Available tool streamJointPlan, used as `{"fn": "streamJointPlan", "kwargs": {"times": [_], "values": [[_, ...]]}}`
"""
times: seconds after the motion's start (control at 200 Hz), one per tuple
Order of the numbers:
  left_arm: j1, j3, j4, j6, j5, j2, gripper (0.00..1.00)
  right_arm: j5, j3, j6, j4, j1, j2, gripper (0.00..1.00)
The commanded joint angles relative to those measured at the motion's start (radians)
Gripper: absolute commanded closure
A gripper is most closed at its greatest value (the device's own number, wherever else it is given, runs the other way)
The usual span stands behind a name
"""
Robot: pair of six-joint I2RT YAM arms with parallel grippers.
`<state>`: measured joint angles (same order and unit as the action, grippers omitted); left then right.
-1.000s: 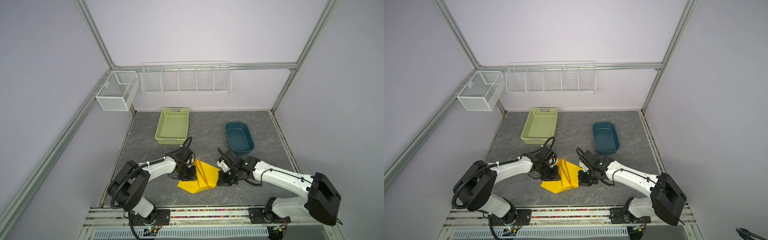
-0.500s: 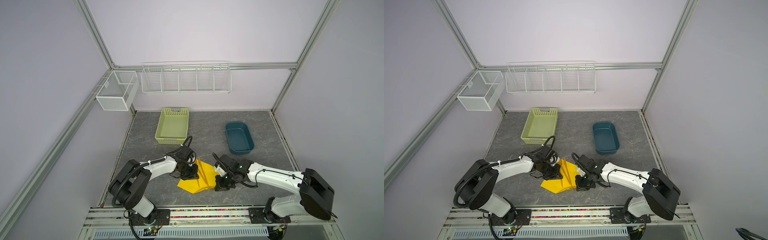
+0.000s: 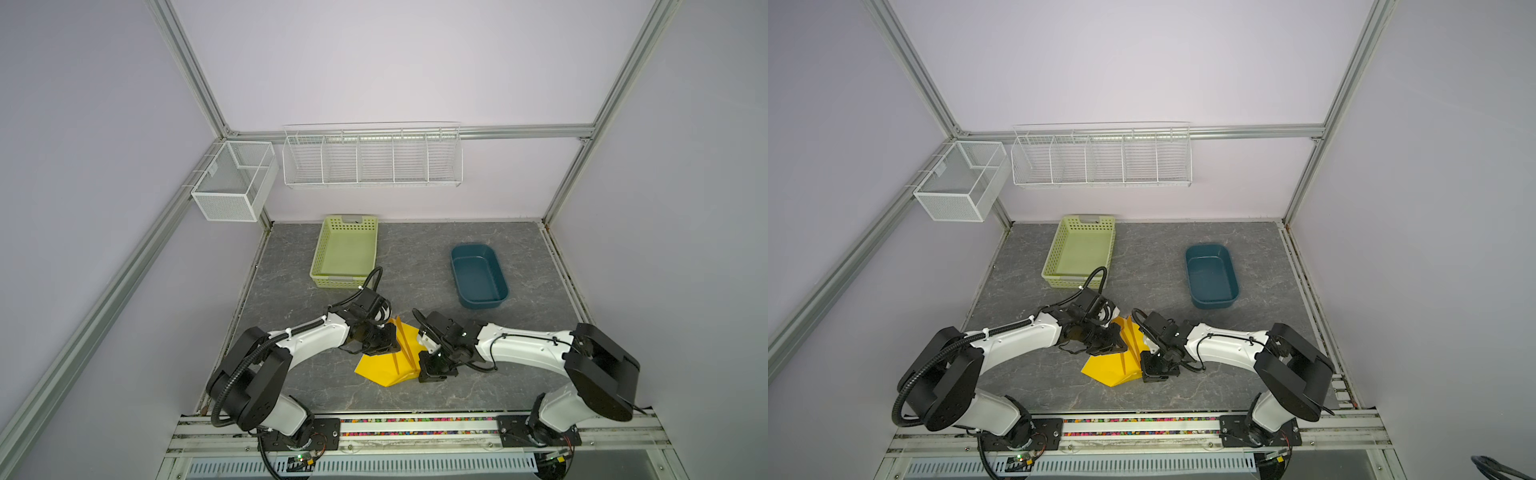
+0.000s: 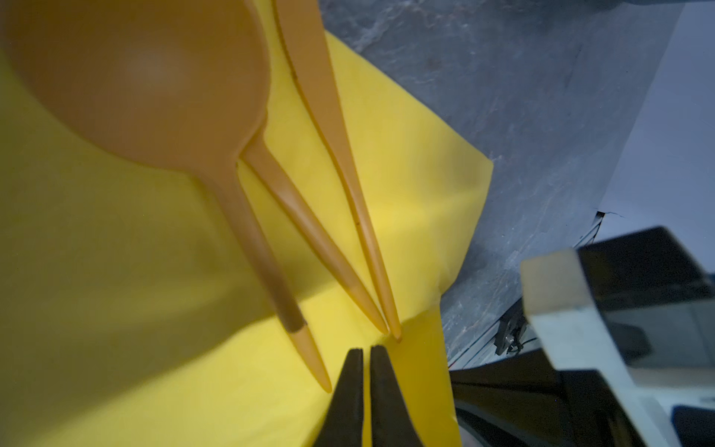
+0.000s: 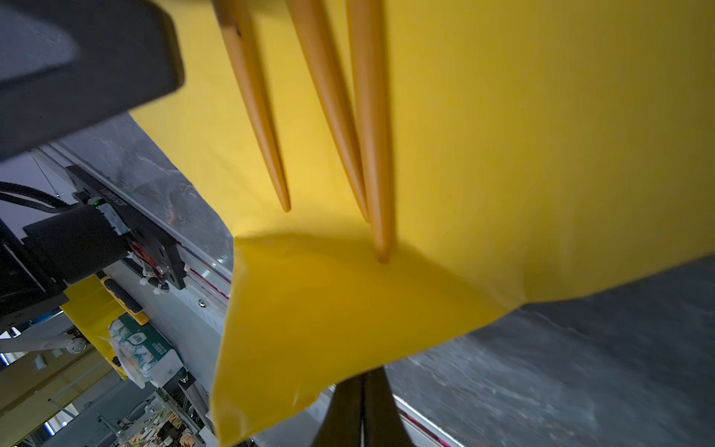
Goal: Place the utensils on the paper napkin and roll it up
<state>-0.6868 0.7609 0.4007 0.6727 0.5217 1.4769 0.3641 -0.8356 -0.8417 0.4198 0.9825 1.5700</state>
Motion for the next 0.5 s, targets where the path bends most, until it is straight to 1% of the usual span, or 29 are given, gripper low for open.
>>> {"fn": "streamJointPlan", "kwargs": {"times": [0.0,0.08,0.095,0.135,0.235,0.365,0.495], "values": [[0.006,0.019,0.025,-0.035,0.000,-0.053,0.88,-0.035,-0.036,-0.023,-0.048,0.003,0.031,0.93],[0.006,0.024,0.057,-0.063,-0.003,-0.084,0.87,-0.040,-0.037,-0.030,-0.069,-0.003,0.050,0.93],[0.006,0.024,0.061,-0.067,-0.004,-0.089,0.87,-0.040,-0.063,-0.031,-0.072,-0.004,0.054,0.93],[0.006,0.022,0.070,-0.077,0.002,-0.102,0.87,-0.041,-0.069,-0.036,-0.081,-0.009,0.065,0.93],[0.002,0.006,0.064,-0.082,0.037,-0.113,0.86,-0.039,-0.075,-0.041,-0.094,-0.019,0.088,0.93],[-0.037,-0.009,0.029,-0.072,0.060,-0.064,0.86,-0.034,-0.071,-0.046,-0.115,-0.028,0.102,0.93],[-0.090,-0.012,-0.033,-0.030,0.063,0.011,0.87,-0.029,-0.062,-0.054,-0.124,-0.037,0.110,0.93]]}}
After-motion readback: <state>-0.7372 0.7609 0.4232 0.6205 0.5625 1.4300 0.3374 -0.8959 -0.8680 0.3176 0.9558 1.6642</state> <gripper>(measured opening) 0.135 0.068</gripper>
